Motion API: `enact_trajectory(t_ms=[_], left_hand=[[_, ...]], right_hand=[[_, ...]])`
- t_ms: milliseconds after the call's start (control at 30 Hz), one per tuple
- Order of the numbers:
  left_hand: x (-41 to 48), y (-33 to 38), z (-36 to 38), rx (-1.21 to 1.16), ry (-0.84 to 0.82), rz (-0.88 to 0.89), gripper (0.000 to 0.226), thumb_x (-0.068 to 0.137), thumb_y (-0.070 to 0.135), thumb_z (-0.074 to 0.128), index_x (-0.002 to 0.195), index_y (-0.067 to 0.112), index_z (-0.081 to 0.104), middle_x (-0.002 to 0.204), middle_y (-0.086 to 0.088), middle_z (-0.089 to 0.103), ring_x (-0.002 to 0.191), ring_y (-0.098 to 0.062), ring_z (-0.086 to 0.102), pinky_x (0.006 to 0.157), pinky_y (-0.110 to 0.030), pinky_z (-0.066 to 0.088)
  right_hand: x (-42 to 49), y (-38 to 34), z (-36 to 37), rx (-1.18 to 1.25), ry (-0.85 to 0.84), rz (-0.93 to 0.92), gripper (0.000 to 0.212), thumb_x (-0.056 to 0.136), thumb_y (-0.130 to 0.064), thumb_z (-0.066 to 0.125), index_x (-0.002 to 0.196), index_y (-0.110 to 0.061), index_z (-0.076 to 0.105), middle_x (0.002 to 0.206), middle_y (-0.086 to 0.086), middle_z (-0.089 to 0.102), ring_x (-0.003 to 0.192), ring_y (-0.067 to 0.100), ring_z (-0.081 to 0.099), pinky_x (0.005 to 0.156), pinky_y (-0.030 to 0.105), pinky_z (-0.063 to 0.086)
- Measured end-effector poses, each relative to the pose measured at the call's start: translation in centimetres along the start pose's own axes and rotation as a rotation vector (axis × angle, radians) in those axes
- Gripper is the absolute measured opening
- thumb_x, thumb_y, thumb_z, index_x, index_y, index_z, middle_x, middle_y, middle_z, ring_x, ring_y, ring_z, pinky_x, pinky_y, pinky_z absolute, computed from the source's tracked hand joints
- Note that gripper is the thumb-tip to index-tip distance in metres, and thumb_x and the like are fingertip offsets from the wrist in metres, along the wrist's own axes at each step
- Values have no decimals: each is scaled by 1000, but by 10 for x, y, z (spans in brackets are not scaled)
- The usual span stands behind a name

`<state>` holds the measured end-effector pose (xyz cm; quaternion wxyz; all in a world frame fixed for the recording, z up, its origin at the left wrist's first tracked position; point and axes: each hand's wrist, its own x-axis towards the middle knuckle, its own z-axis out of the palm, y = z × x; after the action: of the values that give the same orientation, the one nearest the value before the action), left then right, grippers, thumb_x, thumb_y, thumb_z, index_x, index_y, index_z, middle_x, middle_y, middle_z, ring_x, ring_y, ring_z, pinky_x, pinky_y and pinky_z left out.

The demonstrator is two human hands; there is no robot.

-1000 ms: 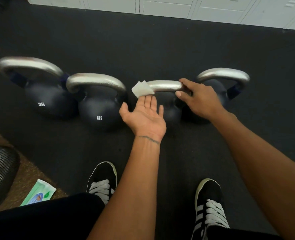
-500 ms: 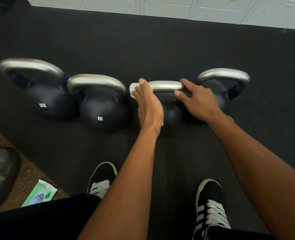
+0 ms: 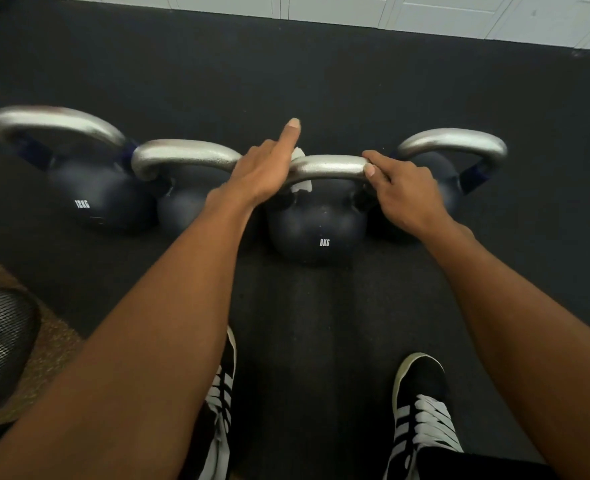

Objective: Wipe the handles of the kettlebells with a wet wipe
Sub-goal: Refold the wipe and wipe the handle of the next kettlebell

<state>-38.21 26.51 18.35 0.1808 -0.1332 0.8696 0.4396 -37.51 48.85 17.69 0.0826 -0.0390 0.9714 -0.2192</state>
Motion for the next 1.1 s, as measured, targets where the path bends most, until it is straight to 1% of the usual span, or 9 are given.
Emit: enact_trajectory(t_ms=[100,300,433,633,733,833,900,1000,1100], left_hand=[[3,10,-1,109,-40,0,86,96,77,10,147,22,53,154,-5,48,141,-26,43,116,-48,28],[-30,-1,7,166,129,169,75,106,59,9,123,21,72,124,-12,66,123,-33,52,99,-41,33],[-40,6,20,255,209,273,61,111,46,17,126,17,69,124,-18,68,120,-41,55,98,-44,37],[9,30,-1,395,-44,168,70,105,61,14,141,19,57,146,-10,54,133,-34,48,107,-46,33],[15,29,-6,408,-81,111,81,99,71,11,144,20,55,151,-8,50,138,-32,45,113,-49,32],[-7,14,13,484,33,230,68,107,56,12,146,16,52,149,-16,51,137,-38,45,111,-47,33],[-30,-1,38,452,169,330,62,109,48,17,155,12,39,161,-13,38,149,-31,33,120,-46,29],[-45,-20,72,496,309,369,77,102,54,9,162,7,17,169,-14,16,157,-28,15,125,-45,16],[-49,-23,95,623,372,367,79,101,55,9,163,6,10,170,-16,7,158,-29,8,127,-50,12]], right_hand=[[0,1,-1,-20,-7,-18,39,108,-40,34,144,-35,48,125,6,67,117,38,55,93,42,41],[-1,-1,0,-28,12,-18,38,108,-39,35,143,-33,50,124,7,67,116,39,55,92,42,41],[1,0,1,-23,27,-16,38,107,-39,37,142,-34,51,125,7,67,117,39,55,92,42,41],[4,4,0,-16,31,-53,35,107,-40,39,138,-35,54,116,7,69,111,36,58,86,39,40],[3,5,0,-27,33,-61,34,107,-39,39,136,-35,55,116,7,69,110,37,57,80,37,35],[3,3,-1,-29,32,-52,34,107,-39,39,136,-34,56,116,8,68,110,38,56,78,35,30],[3,3,-1,-42,30,-41,34,107,-39,38,136,-34,55,118,9,67,111,39,56,79,36,32],[2,2,0,-34,35,-43,37,107,-39,38,140,-33,53,123,9,67,114,39,56,88,41,41],[3,4,1,-31,35,-59,36,107,-39,38,139,-33,54,116,7,69,110,36,59,84,38,41]])
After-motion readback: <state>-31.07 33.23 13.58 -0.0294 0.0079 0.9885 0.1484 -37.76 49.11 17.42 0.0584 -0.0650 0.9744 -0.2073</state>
